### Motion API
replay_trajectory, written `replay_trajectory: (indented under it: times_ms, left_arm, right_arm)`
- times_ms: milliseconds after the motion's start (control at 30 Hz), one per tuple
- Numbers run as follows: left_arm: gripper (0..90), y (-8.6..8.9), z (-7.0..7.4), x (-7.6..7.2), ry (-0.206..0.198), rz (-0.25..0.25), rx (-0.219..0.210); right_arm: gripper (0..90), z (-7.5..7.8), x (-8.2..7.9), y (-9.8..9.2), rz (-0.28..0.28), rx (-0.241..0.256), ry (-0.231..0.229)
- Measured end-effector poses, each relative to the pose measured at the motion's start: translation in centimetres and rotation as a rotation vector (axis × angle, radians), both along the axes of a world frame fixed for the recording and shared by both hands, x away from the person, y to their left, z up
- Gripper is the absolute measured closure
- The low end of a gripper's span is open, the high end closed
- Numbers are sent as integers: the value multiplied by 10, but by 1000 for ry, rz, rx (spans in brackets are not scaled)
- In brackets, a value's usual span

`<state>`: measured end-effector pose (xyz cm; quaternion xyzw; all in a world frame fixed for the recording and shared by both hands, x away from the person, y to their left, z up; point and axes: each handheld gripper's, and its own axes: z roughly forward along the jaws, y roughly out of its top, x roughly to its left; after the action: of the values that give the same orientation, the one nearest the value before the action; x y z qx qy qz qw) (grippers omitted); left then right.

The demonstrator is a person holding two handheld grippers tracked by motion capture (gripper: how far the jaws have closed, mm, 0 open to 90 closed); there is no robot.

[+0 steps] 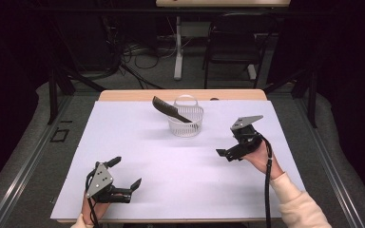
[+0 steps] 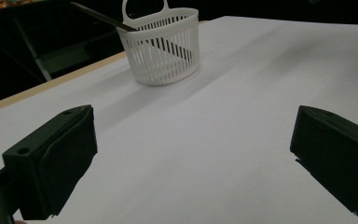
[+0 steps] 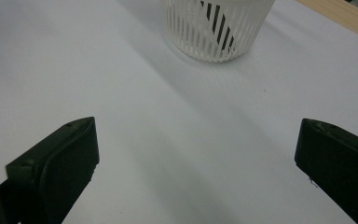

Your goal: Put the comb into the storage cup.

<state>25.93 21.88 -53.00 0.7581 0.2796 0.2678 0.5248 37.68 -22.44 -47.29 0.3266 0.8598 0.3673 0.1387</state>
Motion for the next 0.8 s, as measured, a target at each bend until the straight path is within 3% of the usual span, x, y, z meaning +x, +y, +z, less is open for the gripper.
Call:
replay_trajectory:
  times_ms: [800]
  left_arm:
    - [3,0,0,0,4,2,0]
  right_arm:
    - [0,-23,-35,-17,-37,19,-22]
